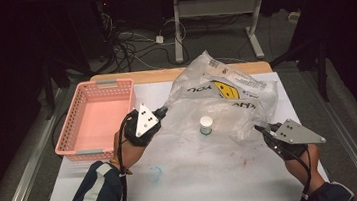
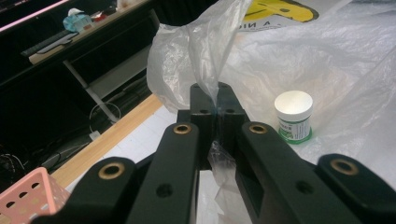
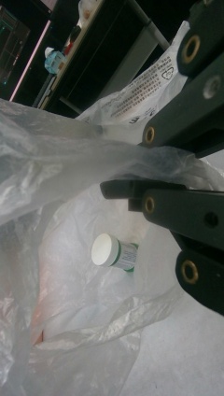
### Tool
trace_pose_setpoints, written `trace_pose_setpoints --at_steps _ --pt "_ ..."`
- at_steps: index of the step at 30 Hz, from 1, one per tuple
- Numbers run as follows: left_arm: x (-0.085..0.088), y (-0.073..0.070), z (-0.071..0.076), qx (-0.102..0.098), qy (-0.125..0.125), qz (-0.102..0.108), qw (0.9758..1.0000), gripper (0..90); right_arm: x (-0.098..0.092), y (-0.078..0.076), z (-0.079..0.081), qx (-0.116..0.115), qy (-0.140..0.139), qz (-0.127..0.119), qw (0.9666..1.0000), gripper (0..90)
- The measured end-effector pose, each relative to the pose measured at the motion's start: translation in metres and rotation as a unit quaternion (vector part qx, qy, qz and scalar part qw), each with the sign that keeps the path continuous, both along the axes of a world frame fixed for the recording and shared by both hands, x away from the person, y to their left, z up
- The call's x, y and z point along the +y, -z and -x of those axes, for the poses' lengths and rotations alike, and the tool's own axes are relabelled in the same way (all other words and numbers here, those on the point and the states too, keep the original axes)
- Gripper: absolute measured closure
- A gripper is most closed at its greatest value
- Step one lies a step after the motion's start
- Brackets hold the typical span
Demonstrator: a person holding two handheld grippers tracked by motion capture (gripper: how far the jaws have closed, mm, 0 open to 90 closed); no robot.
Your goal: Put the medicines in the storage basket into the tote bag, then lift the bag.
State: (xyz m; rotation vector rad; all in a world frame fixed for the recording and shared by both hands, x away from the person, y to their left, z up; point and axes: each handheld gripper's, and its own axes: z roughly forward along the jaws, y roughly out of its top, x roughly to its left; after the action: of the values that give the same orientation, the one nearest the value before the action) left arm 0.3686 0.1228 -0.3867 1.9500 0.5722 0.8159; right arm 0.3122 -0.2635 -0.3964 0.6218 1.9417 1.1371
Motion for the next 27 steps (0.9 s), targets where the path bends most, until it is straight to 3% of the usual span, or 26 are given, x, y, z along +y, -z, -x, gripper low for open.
trace_pose_setpoints --at_steps 6,13,16,23,27 --pt "0.006 0.001 -0.004 0.010 0.003 0.024 0.9997 86.1 0.003 -0.006 -0.004 -0.002 -0.006 -0.008 1.0000 90.0" --pt "0.009 -0.002 -0.004 0.010 -0.003 0.031 0.9995 86.0 0.005 -0.011 -0.001 -0.007 -0.014 0.000 0.9999 90.0" --pt "0.010 -0.004 -0.006 0.010 -0.007 0.029 0.9995 86.1 0.005 -0.017 0.000 -0.019 -0.015 0.003 0.9997 90.0" --pt "0.019 -0.020 0.001 -0.001 -0.017 0.042 0.9989 86.1 -0.001 -0.034 -0.001 -0.041 -0.012 -0.010 0.9990 90.0" --pt "0.021 -0.027 0.006 -0.005 -0.018 0.039 0.9991 86.1 -0.004 -0.041 -0.001 -0.044 -0.012 -0.019 0.9988 90.0"
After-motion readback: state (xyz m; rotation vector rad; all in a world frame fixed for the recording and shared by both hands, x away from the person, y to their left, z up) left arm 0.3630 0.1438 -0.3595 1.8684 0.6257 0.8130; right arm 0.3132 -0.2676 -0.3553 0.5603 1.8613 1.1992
